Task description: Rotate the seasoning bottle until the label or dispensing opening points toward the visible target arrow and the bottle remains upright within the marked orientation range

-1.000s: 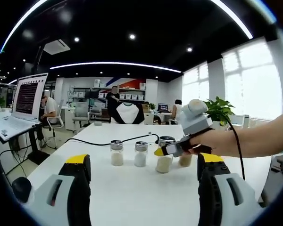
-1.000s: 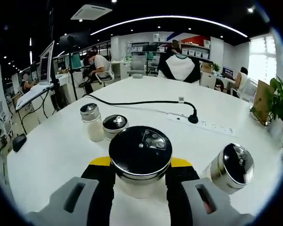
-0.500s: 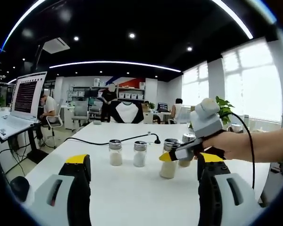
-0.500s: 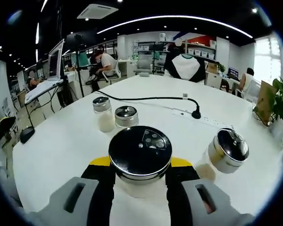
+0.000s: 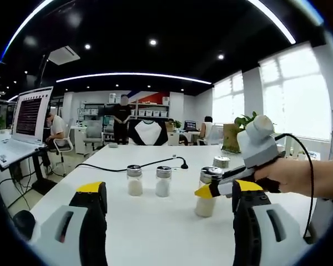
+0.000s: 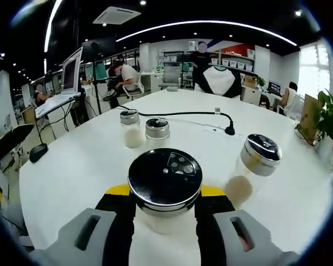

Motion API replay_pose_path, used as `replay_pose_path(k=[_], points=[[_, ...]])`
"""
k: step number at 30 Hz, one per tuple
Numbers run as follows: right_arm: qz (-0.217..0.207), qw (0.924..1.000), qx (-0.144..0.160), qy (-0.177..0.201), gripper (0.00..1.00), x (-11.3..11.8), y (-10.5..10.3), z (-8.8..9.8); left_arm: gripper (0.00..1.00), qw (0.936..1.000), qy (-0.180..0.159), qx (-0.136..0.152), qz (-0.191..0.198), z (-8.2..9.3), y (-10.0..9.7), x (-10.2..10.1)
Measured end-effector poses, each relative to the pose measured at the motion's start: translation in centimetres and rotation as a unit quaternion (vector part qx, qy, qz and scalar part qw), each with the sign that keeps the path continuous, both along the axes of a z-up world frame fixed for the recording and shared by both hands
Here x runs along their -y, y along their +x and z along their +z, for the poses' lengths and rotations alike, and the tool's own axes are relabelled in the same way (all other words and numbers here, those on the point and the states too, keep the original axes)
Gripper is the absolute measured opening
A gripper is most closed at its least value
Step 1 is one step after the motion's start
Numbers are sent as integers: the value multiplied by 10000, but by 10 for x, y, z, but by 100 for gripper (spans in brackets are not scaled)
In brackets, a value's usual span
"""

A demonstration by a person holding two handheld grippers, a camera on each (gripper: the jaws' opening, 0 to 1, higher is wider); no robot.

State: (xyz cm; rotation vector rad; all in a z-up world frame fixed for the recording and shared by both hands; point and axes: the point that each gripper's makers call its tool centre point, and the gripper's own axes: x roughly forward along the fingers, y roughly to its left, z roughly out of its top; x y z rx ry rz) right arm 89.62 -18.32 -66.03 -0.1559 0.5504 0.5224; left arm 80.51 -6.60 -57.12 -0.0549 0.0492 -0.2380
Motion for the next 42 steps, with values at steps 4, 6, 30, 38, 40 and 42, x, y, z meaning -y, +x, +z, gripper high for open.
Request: replay_pose_path(k=[4,6,30,38,40,42], points=[[16,10000,-35,29,40,2,-8,0,99,10000,-48,-13,-3,0,0,-2],[34,10000,-20,34,41,3,-6,0,99,10000,-51,-6,18,1,0,-3],[145,9999,73,-18,41,6,-10,2,99,9999,-77,-94,4,-1,-2,0],[575,9978,258,203,52,0,-14,5,98,9999,-70,-102,16,-1,-4,0],[731,9961,156,460,50,-4,-19,8,99,9999,-63,-106,-22,0,-5,1],[823,9952,237,473,51,0,-18,11,99,9999,-33,-99,-30,1,-6,2]])
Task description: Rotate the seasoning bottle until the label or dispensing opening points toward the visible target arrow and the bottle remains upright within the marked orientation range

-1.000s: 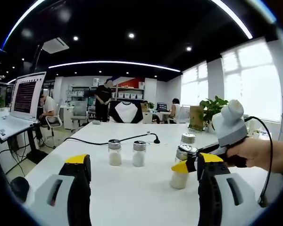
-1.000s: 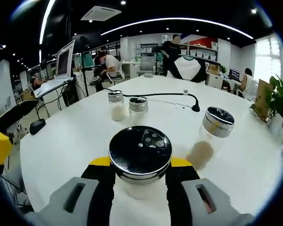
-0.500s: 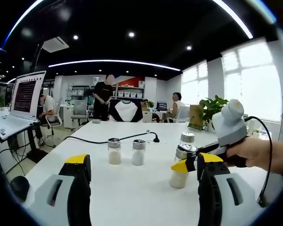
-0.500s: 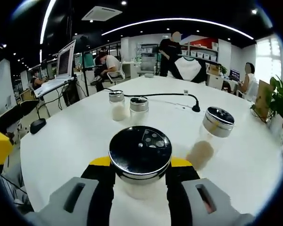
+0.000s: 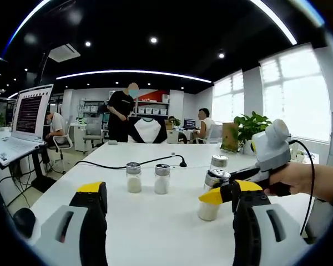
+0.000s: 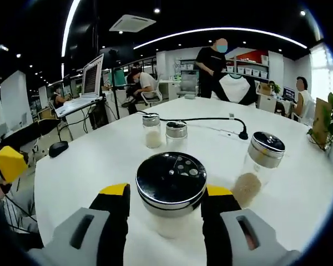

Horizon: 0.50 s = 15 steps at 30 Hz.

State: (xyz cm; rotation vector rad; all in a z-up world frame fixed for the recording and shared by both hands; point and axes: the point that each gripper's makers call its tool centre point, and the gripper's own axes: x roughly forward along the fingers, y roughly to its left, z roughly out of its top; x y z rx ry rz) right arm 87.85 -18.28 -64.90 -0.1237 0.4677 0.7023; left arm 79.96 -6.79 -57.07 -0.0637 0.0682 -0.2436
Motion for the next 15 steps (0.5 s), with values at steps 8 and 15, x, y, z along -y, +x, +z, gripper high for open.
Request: replay_pose_path(k=[8,15], points=[[922,9955,208,-58,58,-3,-5,1,99,9999,76,-1,-81,1,-3,2],[1852,9814,435,-260,57,-4,-7,-9,99,9999,107,17,-68,5,-5,-2]])
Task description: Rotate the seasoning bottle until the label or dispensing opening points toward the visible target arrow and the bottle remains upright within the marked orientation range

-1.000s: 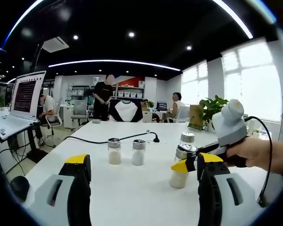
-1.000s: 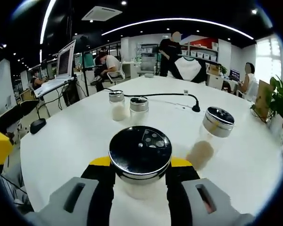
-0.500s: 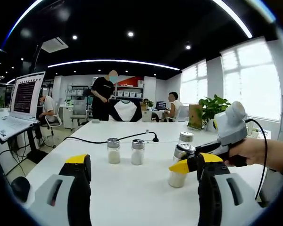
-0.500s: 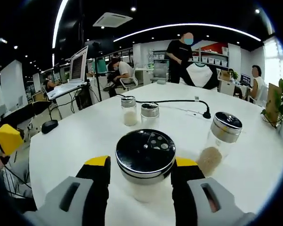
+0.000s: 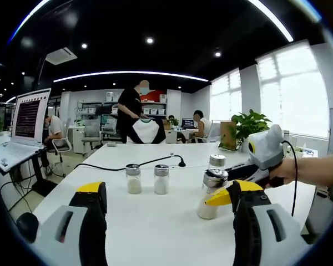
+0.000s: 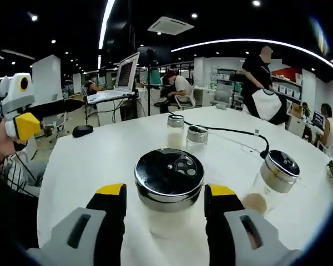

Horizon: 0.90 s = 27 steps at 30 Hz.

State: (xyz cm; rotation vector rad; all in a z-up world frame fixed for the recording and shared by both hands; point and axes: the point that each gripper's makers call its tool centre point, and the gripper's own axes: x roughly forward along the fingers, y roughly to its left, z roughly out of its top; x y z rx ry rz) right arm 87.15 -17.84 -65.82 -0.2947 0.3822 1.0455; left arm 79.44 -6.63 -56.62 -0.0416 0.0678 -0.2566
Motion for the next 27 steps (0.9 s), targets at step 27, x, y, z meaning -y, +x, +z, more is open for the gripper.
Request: replay_pose_path(k=[27], points=[[823,9944,-1,661,44,-17,-1,6,99,9999,-1,-33,99,-2,-3,-8]])
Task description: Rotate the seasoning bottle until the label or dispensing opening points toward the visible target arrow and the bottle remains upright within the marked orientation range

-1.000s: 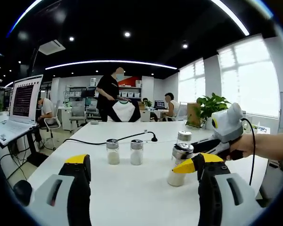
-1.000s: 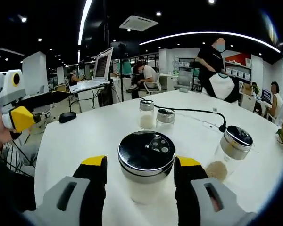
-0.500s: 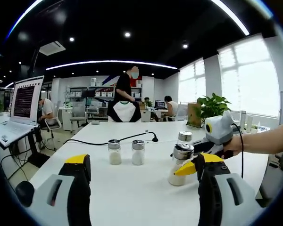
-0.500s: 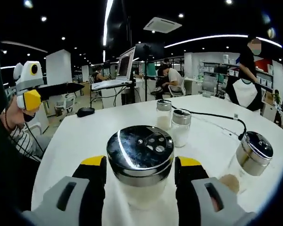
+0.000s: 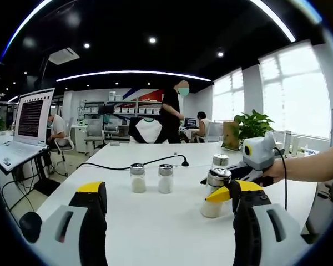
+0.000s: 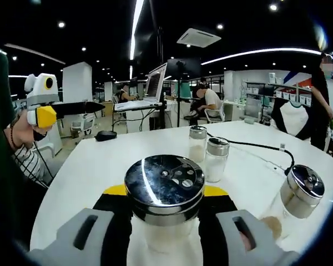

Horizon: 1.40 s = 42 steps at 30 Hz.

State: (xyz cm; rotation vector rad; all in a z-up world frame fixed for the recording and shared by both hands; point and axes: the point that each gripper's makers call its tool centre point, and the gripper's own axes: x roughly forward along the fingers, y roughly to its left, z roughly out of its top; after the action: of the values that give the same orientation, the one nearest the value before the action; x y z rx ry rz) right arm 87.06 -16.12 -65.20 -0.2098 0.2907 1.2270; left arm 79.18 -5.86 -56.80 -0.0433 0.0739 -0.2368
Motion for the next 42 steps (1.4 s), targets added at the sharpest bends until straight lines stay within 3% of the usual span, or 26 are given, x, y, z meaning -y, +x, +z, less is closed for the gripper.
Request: replay_pose_path(k=[17,32,42], points=[[-84,10000,-24,-38,44,2,0,-1,100,10000,81,-55,-17,-6,3,2],[-740,9972,-47,-65,44,7,3,0,100,9998,72,-76,-155,-6,4,12],[-1369,9904,-114,-122,44,11,7,-1,100,9997,127,-74,-182,-5,4,13]])
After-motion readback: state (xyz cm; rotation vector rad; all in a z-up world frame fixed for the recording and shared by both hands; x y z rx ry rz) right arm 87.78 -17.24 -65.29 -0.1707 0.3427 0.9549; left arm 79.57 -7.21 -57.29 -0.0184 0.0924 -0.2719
